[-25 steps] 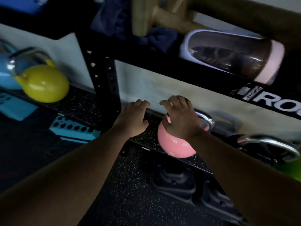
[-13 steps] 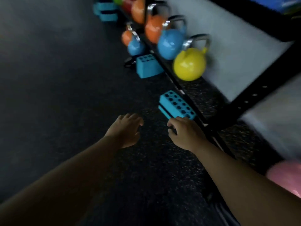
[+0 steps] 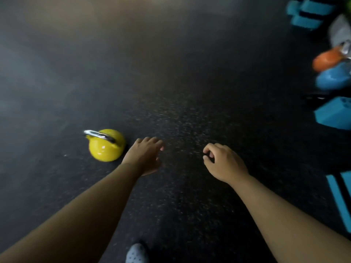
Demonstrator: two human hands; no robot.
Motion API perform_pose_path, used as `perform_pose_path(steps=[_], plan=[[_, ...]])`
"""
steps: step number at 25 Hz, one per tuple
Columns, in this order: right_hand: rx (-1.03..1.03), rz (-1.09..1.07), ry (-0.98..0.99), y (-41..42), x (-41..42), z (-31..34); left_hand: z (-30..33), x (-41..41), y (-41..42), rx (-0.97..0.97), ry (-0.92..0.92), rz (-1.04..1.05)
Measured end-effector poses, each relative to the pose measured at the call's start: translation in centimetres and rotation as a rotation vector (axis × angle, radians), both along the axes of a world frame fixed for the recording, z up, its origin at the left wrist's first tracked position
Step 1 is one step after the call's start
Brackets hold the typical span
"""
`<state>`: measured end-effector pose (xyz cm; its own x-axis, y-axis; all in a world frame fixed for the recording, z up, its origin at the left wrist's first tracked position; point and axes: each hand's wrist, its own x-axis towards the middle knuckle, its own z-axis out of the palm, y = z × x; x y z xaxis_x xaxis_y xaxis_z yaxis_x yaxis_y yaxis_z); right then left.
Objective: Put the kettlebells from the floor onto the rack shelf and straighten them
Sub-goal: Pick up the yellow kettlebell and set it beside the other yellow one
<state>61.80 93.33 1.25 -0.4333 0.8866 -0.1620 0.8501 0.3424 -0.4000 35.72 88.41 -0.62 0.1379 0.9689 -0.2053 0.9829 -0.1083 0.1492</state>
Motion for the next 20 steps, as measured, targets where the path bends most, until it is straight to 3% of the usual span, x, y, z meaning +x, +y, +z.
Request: perform_pose_path(steps=[7, 14, 20], plan=[[-0.028, 0.205, 0.068, 2.7, -22.7, -4.1, -1.7, -23.1, -2.0, -0.121, 0.196, 0.224], [-0.21, 0.238, 0.062, 7.5, -33.3, -9.1, -5.6, -33.2, 1.3, -0.272, 0.193, 0.383], [-0.342, 0.239, 0.039, 8.4, -42.2, -16.3, -12.8, -40.4, 6.6, -0.337, 0.177, 0.307]])
